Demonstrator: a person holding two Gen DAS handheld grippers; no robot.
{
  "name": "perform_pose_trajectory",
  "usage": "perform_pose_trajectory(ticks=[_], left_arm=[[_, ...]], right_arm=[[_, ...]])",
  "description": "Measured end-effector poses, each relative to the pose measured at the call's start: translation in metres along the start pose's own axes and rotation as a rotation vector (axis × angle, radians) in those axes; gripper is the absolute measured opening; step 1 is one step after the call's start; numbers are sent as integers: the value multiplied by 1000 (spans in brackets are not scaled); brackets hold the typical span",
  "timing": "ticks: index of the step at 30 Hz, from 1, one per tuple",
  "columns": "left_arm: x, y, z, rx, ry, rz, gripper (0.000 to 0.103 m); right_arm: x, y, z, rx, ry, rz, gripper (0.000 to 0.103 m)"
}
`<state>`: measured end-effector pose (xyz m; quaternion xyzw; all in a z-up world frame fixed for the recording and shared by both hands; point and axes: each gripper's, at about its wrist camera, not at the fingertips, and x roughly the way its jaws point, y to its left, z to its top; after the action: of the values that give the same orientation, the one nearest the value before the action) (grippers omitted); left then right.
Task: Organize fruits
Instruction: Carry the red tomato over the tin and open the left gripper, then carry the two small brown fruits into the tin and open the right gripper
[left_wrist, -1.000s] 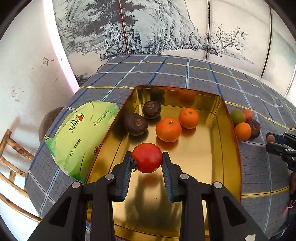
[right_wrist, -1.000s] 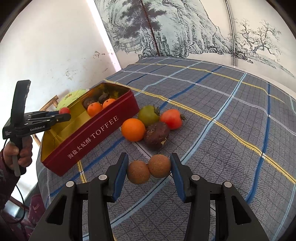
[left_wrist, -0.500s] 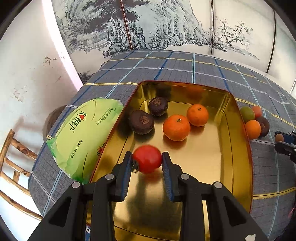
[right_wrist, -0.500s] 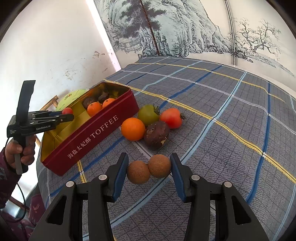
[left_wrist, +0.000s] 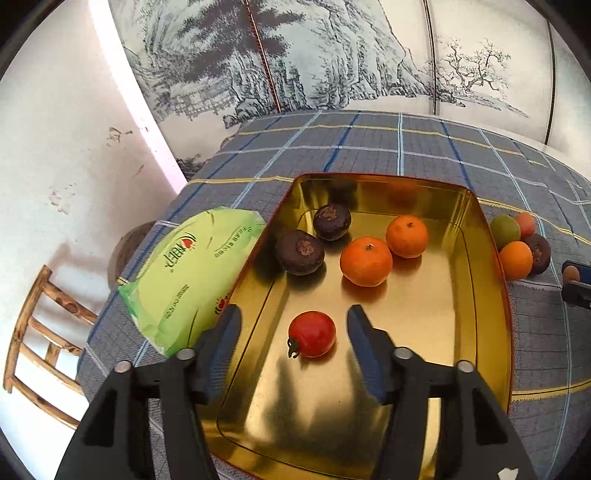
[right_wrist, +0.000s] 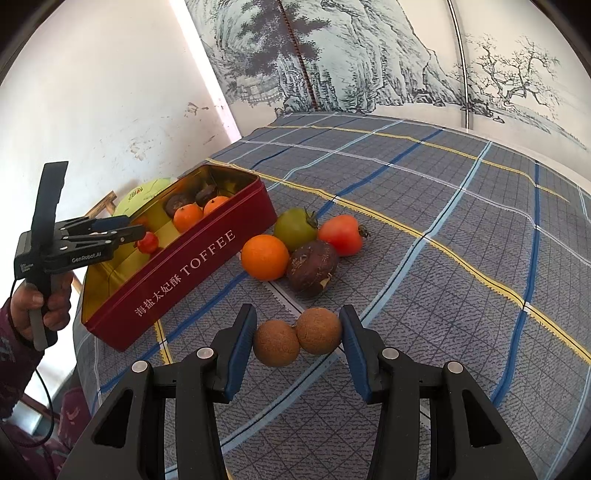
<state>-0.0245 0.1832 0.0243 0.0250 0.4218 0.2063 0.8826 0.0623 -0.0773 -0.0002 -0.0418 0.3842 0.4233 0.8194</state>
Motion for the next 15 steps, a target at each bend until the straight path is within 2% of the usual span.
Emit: perform_pose_trajectory(ticks=[2, 7, 12, 15], left_arm=[[-6, -1, -2, -4, -14, 10, 67], [-22, -3, -6, -38, -40, 1, 70], [-37, -11, -9, -31, -64, -3, 78], [-44, -14, -12, -29, -72, 1, 79]], right_arm=[[0, 0, 0, 0, 0, 1, 48], [0, 0, 0, -2, 1, 1, 48], [-1, -1, -1, 4, 2, 0, 48], [-3, 0, -3, 9, 2, -3, 48]])
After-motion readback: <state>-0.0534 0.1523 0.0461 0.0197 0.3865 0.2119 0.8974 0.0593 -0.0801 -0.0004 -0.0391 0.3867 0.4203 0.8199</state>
